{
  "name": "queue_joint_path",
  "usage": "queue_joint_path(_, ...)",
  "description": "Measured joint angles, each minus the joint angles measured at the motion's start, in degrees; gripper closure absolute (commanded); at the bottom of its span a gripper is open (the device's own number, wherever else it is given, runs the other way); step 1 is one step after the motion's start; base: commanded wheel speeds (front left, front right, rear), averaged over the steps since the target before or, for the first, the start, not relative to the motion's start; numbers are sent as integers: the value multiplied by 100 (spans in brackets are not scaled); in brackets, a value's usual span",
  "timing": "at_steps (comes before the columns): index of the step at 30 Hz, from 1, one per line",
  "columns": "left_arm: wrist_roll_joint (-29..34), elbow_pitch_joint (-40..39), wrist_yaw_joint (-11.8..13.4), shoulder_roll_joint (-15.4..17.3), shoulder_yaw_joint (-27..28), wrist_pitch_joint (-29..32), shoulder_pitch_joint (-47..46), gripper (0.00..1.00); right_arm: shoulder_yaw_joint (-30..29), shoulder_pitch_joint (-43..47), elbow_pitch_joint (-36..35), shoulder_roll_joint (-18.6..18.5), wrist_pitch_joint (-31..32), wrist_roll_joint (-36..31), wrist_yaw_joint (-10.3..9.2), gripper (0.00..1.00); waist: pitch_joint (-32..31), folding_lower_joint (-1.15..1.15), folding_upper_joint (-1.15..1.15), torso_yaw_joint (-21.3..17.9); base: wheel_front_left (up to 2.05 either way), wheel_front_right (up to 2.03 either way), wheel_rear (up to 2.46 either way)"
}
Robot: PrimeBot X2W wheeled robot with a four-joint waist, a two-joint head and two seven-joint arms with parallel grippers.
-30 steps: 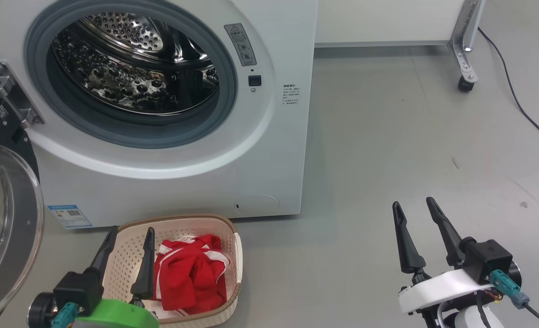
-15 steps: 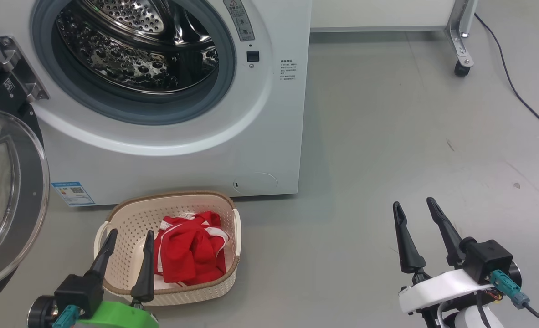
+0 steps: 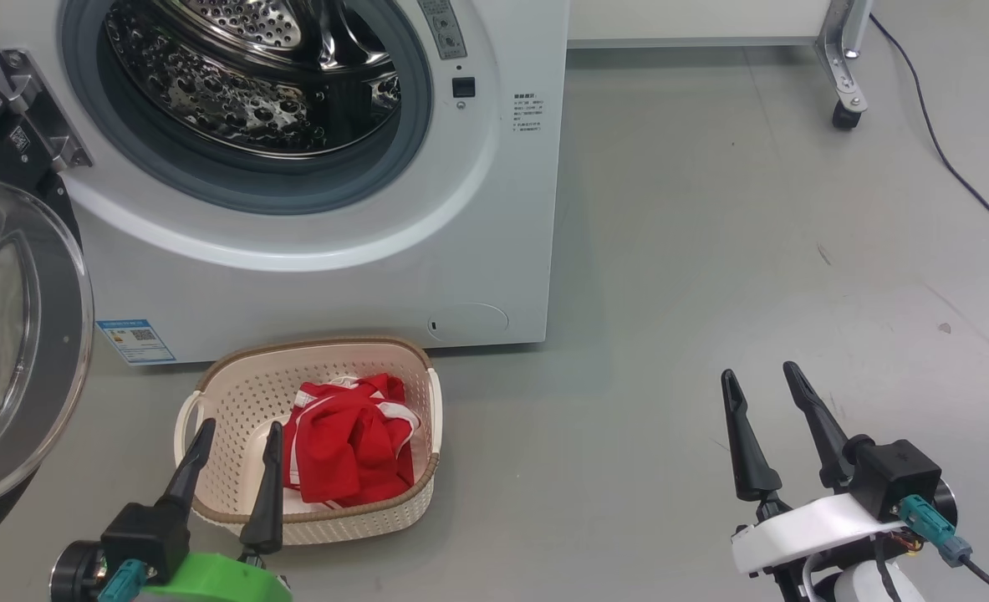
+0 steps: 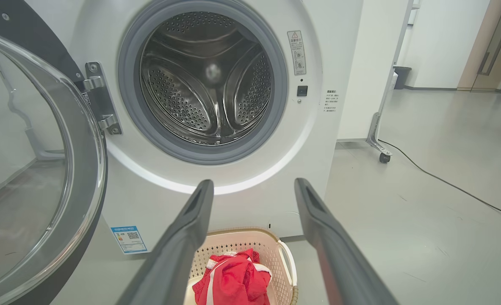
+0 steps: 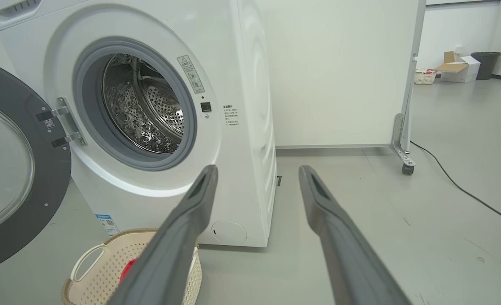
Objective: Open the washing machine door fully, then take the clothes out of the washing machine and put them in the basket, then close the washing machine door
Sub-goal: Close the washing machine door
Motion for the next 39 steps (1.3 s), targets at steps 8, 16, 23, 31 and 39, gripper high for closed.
queue_joint_path(8,1,-2,24,0,5,-1,0,0,0,0,1,2,0,0,0,0,-13,0,0,3,0,0,0)
queue_joint_path(16,1,-9,24,0,7,0,0,0,1,-1,8,4,0,0,1,0,-32,0,0,-2,0,0,0)
queue_joint_path(23,1,-5,24,-2,22,-1,0,0,0,-1,15,7,0,0,2,0,-45,0,0,-6,0,0,0)
queue_joint_path(31,1,-4,33,-4,22,-1,0,0,1,-1,27,15,0,0,27,0,-65,0,0,-8,0,0,0)
queue_joint_path(39,1,-4,57,-7,19,-1,0,0,0,-1,42,19,0,0,27,0,-72,0,0,-4,0,0,0)
